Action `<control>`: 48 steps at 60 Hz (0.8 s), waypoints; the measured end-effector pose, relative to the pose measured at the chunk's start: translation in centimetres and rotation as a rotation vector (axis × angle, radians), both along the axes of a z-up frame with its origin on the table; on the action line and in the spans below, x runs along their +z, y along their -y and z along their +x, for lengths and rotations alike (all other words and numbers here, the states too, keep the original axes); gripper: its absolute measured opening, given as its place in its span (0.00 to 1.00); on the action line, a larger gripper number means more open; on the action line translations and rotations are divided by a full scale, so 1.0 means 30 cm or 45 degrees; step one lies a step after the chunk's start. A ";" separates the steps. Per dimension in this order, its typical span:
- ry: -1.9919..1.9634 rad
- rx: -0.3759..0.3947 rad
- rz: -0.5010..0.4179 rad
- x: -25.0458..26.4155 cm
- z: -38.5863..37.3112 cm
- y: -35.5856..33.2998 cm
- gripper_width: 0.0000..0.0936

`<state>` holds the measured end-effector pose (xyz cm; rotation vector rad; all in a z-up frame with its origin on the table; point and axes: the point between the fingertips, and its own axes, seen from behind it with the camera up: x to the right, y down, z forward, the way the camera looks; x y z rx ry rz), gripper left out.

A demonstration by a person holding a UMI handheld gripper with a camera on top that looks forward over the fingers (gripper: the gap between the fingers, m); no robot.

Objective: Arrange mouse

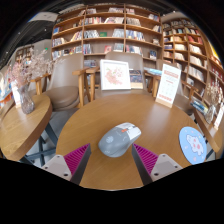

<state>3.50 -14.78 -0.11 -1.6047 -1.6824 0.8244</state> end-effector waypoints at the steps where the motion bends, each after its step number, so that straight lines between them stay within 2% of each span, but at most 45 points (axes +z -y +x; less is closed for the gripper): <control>1: 0.007 -0.005 -0.004 -0.005 -0.009 -0.001 0.90; 27: 0.090 -0.043 -0.068 -0.043 -0.251 0.009 0.91; 36: 0.085 -0.035 -0.044 -0.046 -0.307 0.002 0.88; 42: 0.084 -0.043 -0.044 -0.044 -0.329 -0.008 0.77; 45: 0.077 -0.049 -0.033 -0.045 -0.341 -0.019 0.65; 46: 0.073 -0.051 -0.026 -0.045 -0.345 -0.027 0.53; 48: 0.072 -0.036 -0.029 -0.045 -0.348 -0.023 0.51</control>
